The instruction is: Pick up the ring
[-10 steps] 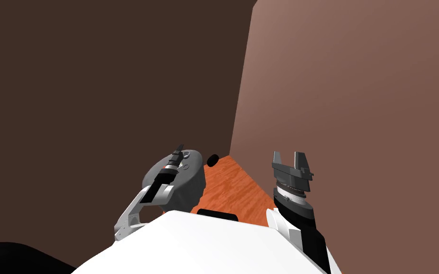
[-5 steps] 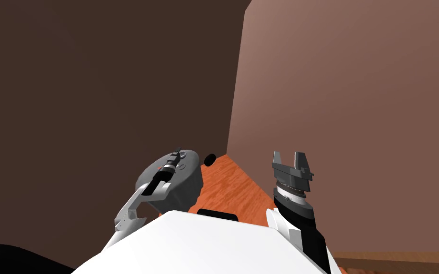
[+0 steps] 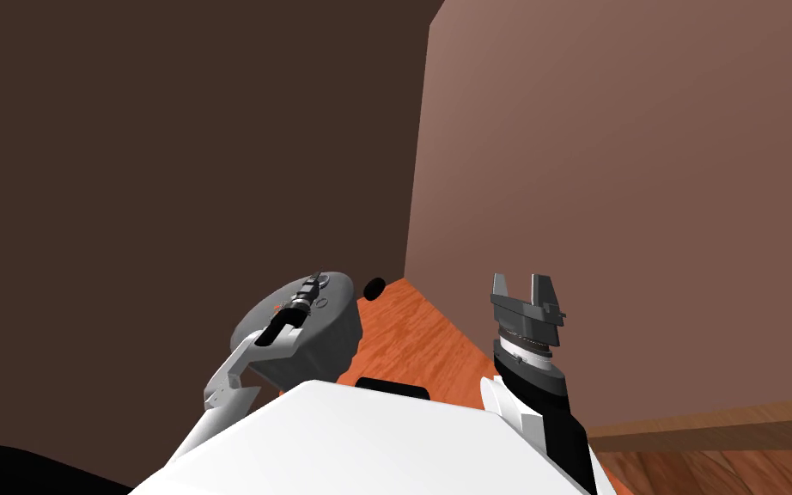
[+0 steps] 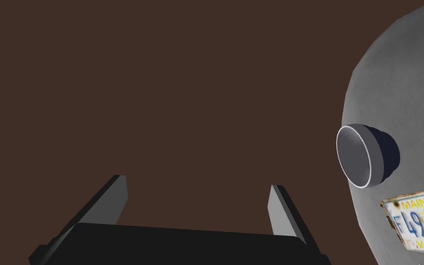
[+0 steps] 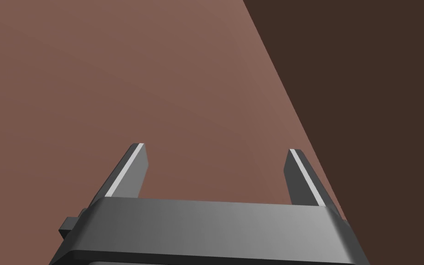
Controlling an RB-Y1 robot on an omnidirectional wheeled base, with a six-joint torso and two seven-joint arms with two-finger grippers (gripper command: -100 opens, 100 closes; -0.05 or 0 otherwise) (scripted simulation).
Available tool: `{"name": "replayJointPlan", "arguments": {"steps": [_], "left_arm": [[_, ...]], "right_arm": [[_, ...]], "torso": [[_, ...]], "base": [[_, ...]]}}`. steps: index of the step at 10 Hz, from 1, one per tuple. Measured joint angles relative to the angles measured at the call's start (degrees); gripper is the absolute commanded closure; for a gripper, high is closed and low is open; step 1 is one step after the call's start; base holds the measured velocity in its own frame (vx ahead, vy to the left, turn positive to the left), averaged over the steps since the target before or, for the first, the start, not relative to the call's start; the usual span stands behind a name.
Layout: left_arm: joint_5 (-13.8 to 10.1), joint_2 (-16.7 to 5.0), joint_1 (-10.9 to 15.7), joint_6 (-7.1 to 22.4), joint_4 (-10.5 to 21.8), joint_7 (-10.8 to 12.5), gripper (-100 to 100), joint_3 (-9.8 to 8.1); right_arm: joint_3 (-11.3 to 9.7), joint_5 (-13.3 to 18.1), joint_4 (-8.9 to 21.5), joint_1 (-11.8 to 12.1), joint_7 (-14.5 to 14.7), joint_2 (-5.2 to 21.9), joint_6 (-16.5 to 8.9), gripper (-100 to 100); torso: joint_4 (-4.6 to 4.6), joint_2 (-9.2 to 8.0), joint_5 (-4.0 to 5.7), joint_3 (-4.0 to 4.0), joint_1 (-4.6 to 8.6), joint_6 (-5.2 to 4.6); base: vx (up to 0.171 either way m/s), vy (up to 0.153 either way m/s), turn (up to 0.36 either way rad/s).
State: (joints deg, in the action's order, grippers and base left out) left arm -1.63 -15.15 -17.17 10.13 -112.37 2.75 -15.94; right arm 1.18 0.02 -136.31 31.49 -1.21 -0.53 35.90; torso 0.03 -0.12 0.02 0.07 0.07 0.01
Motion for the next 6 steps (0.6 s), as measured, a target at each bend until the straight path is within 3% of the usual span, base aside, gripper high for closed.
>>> {"name": "replayJointPlan", "arguments": {"steps": [2,6], "left_arm": [[-0.1,-0.2,1.1,2.5,1.1,0.4,-100,-0.6],[-2.2,-2.7,3.0,8.0,6.3,2.4,-100,-3.47]], "right_arm": [[0.0,0.0,0.0,0.0,0.0,0.0,0.0,0],[0.0,0.0,0.0,0.0,0.0,0.0,0.0,0]], "torso": [[-0.01,0.06,-0.01,-0.03,-0.06,0.02],[-0.01,0.06,-0.01,-0.03,-0.06,0.02]], "base": [[-0.006,-0.02,-0.06],[-0.009,-0.022,-0.094]]}}
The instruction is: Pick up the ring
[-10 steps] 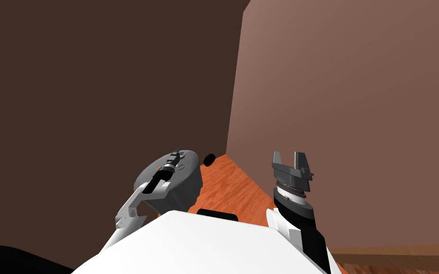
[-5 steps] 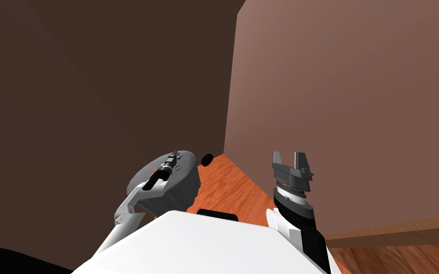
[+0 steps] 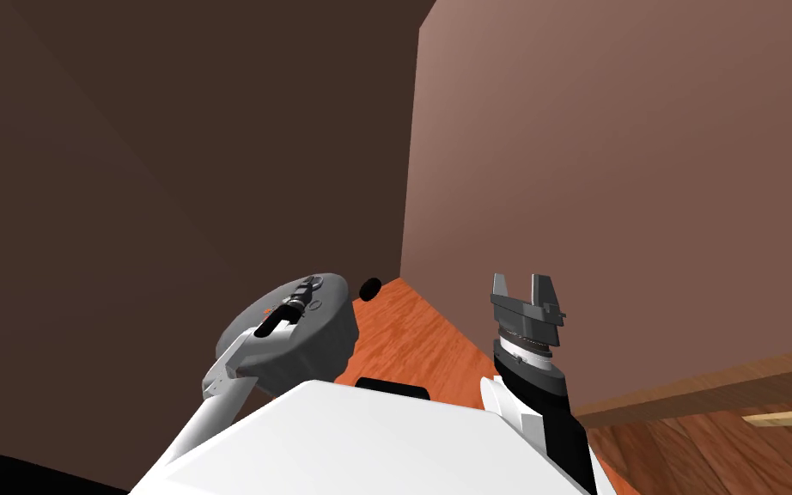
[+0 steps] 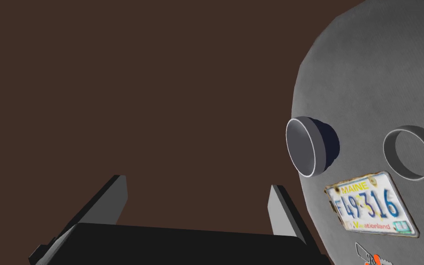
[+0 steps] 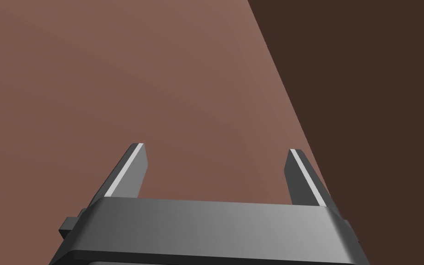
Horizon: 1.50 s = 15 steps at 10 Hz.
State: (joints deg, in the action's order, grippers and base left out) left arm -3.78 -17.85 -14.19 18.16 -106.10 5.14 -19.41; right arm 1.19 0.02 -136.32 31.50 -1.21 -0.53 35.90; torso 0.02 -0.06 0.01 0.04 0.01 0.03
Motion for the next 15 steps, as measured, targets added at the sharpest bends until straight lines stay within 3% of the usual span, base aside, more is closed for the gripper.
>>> {"name": "replayJointPlan", "arguments": {"steps": [2,4,7,9,12,15], "left_arm": [[-0.2,-0.2,1.8,3.8,2.0,0.8,-100,-1.33],[-2.2,-2.5,2.9,6.6,5.6,2.1,-100,-2.89],[-3.3,-3.1,4.4,10.0,10.5,3.7,-100,-4.99],[-3.9,-3.6,5.5,13.6,12.1,4.8,-100,-6.4],[-6.4,-5.9,7.0,18.1,16.3,6.5,-100,-8.28],[-7.8,-7.4,10.0,22.6,21.8,8.5,-100,-10.25]], "right_arm": [[0.0,0.0,0.0,0.0,0.0,0.0,0.0,0],[0.0,0.0,0.0,0.0,0.0,0.0,0.0,0],[0.0,0.0,0.0,0.0,0.0,0.0,0.0,0],[0.0,0.0,0.0,0.0,0.0,0.0,0.0,0],[0.0,0.0,0.0,0.0,0.0,0.0,0.0,0],[0.0,0.0,0.0,0.0,0.0,0.0,0.0,0]], "torso": [[0.0,0.02,0.0,-0.01,-0.01,0.0],[-0.01,0.04,-0.01,-0.02,-0.04,0.01],[-0.01,0.06,-0.02,-0.03,-0.07,-0.01],[-0.02,0.07,-0.02,-0.04,-0.08,-0.01],[-0.02,0.08,-0.03,-0.05,-0.12,0.02],[-0.02,0.1,-0.04,-0.06,-0.16,0.0]], "base": [[-0.002,-0.016,-0.086],[0.002,-0.009,-0.084],[0.005,-0.002,-0.078],[0.01,0.006,-0.084],[0.016,0.012,-0.096],[0.015,0.021,-0.062]]}}
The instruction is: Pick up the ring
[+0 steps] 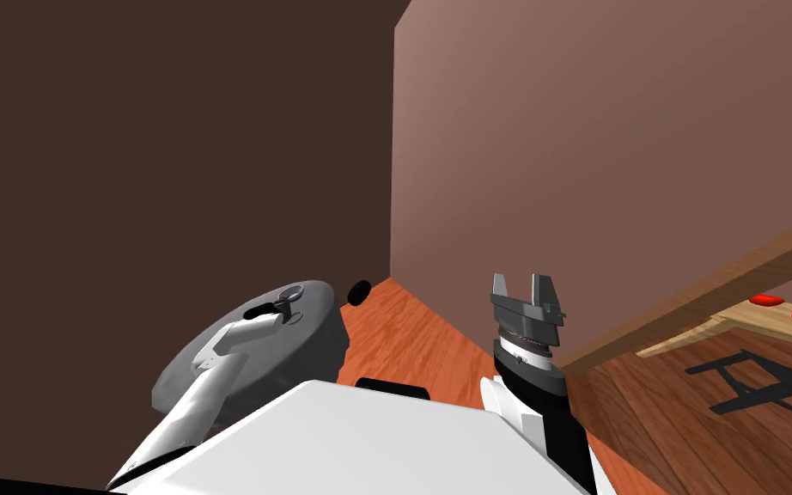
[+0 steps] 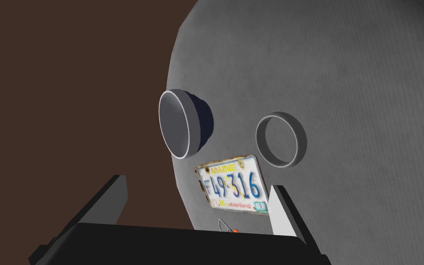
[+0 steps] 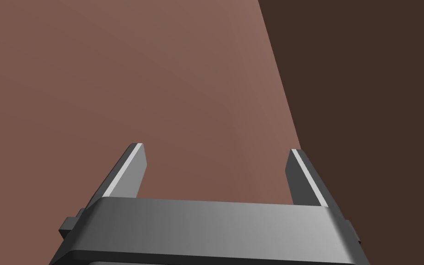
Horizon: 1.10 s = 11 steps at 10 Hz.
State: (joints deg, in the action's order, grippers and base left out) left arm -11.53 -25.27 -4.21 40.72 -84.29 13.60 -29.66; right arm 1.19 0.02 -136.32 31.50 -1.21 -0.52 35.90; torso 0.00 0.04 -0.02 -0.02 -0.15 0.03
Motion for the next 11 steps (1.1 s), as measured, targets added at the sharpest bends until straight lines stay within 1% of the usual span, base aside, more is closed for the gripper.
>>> {"name": "replayJointPlan", "arguments": {"steps": [1,2,4,5,6,7,8,9,10,11], "left_arm": [[-0.7,-0.3,0.0,1.1,1.1,0.5,-100,-0.47],[-1.5,-1.1,1.1,2.8,2.8,1.2,-100,-1.22],[-3.1,-2.5,2.4,5.7,6.2,2.3,-100,-2.4],[-3.4,-2.6,2.5,7.0,6.9,2.9,-100,-2.82],[-4.3,-3.1,3.1,8.3,8.3,3.6,-100,-3.49],[-4.8,-3.6,3.6,9.4,9.7,4.1,-100,-3.89],[-5.8,-4.2,4.3,10.6,11.5,4.7,-100,-4.56],[-6.1,-4.2,4.5,11.5,12.6,5.3,-100,-4.86],[-7.1,-4.8,5.2,12.6,14.3,5.9,-100,-5.47],[-7.4,-5.0,5.5,13.5,15.6,6.5,-100,-5.76]], "right_arm": [[0.0,0.0,0.0,0.0,0.0,0.0,0.0,0],[0.0,0.0,0.0,0.0,0.0,0.0,0.0,0],[0.0,0.0,0.0,0.0,0.0,0.0,0.0,0],[0.0,0.0,0.0,0.0,0.0,0.0,0.0,0],[0.0,0.0,0.0,0.0,0.0,0.0,0.0,0],[0.0,0.0,0.0,0.0,0.0,0.0,0.0,0],[0.0,0.0,0.0,0.0,0.0,0.0,0.0,0],[0.0,0.0,0.0,0.0,0.0,0.0,0.0,0],[0.0,0.0,0.0,0.0,0.0,0.0,0.0,0],[0.0,0.0,0.0,0.0,0.0,0.0,0.0,0]], "torso": [[0.0,-0.01,-0.01,0.01,0.0,0.03],[0.0,0.03,0.0,-0.01,-0.03,-0.01],[-0.01,0.04,-0.01,-0.02,-0.02,0.0],[-0.01,0.02,-0.01,-0.01,-0.02,0.03],[-0.01,0.03,-0.01,-0.02,-0.06,0.01],[-0.01,0.03,-0.02,-0.02,-0.05,0.02],[-0.01,0.06,-0.02,-0.04,-0.07,0.01],[-0.02,0.04,-0.03,-0.03,-0.06,0.03],[-0.01,0.05,-0.02,-0.03,-0.08,0.01],[-0.01,0.03,-0.03,-0.02,-0.06,0.03]], "base": [[0.025,0.032,-0.09],[0.023,0.031,-0.051],[0.024,0.03,-0.072],[0.026,0.042,-0.071],[0.024,0.039,-0.052],[0.035,0.045,-0.087],[0.027,0.043,-0.042],[0.027,0.049,-0.065],[0.023,0.043,-0.046],[0.026,0.056,-0.052]]}}
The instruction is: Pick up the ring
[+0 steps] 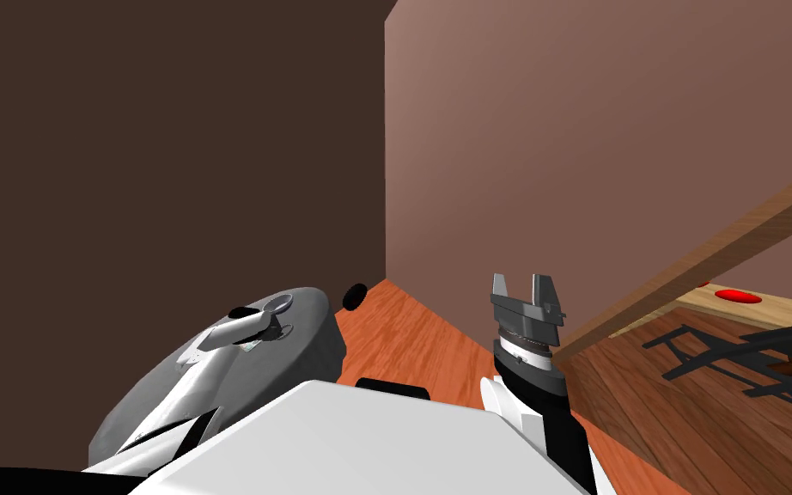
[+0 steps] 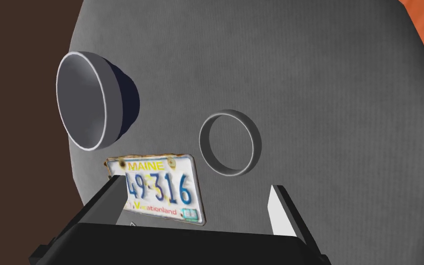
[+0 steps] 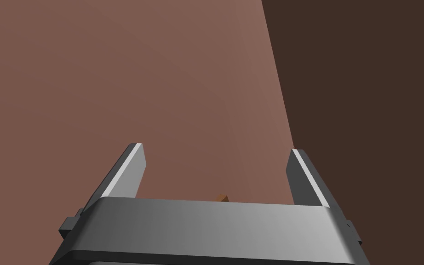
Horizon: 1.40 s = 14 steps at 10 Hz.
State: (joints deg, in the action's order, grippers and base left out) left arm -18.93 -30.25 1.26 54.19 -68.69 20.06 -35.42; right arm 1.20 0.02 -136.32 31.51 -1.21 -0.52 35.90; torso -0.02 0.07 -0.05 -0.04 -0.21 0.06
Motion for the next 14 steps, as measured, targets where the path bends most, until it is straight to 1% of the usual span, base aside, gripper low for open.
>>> {"name": "replayJointPlan", "arguments": {"steps": [1,2,3,4,5,6,7,8,9,11,12,14], "left_arm": [[-0.8,-0.6,0.9,1.1,1.9,0.7,-100,-0.49],[-1.1,-0.8,1.2,2.2,2.9,1.3,-100,-0.78],[-2.0,-1.4,1.9,3.5,4.5,2.0,-100,-1.29],[-2.7,-1.7,2.1,3.9,6.3,2.2,-100,-1.62],[-3.5,-2.0,2.4,4.9,7.8,2.8,-100,-2.11],[-3.9,-2.2,2.5,5.9,8.5,3.3,-100,-2.4],[-4.6,-2.6,3.2,6.9,10.0,4.0,-100,-2.75],[-5.1,-2.9,3.6,7.4,11.5,4.2,-100,-2.98],[-5.9,-3.6,4.4,7.9,14.2,4.5,-100,-3.34],[-7.6,-3.9,5.3,10.6,17.3,6.3,-100,-4.17],[-8.5,-4.4,5.9,11.5,19.7,6.9,-100,-4.56],[-9.9,-4.4,6.2,13.1,22.3,7.8,-100,-5.2]], "right_arm": [[0.0,0.0,0.0,0.0,0.0,0.0,0.0,0],[0.0,0.0,0.0,0.0,0.0,0.0,0.0,0],[0.0,0.0,0.0,0.0,0.0,0.0,0.0,0],[0.0,0.0,0.0,0.0,0.0,0.0,0.0,0],[0.0,0.0,0.0,0.0,0.0,0.0,0.0,0],[0.0,0.0,0.0,0.0,0.0,0.0,0.0,0],[0.0,0.0,0.0,0.0,0.0,0.0,0.0,0],[0.0,0.0,0.0,0.0,0.0,0.0,0.0,0],[0.0,0.0,0.0,0.0,0.0,0.0,0.0,0],[0.0,0.0,0.0,0.0,0.0,0.0,0.0,0],[0.0,0.0,0.0,0.0,0.0,0.0,0.0,0],[0.0,0.0,0.0,0.0,0.0,0.0,0.0,0]], "torso": [[0.0,0.01,0.01,0.0,-0.04,-0.01],[0.0,0.0,0.0,0.0,-0.02,0.0],[0.0,0.01,0.01,0.0,-0.03,-0.01],[0.0,0.01,0.0,0.0,-0.01,0.01],[0.0,0.04,0.0,-0.02,-0.07,0.0],[0.0,0.01,-0.01,-0.01,-0.03,0.0],[0.0,0.01,0.0,0.0,-0.04,-0.01],[0.0,-0.01,0.0,0.0,-0.01,0.01],[0.0,0.04,0.01,-0.02,0.0,-0.01],[-0.01,0.07,-0.03,-0.04,-0.15,-0.01],[-0.02,0.08,-0.03,-0.04,-0.13,0.0],[-0.01,0.05,-0.03,-0.03,-0.1,0.01]], "base": [[0.023,0.05,-0.049],[0.026,0.051,-0.075],[0.025,0.048,-0.036],[0.037,0.064,-0.037],[0.024,0.053,-0.042],[0.022,0.057,-0.058],[0.02,0.047,-0.035],[0.036,0.043,-0.042],[0.035,0.075,-0.056],[0.042,0.086,-0.066],[0.038,0.083,-0.031],[0.028,0.065,-0.03]]}}
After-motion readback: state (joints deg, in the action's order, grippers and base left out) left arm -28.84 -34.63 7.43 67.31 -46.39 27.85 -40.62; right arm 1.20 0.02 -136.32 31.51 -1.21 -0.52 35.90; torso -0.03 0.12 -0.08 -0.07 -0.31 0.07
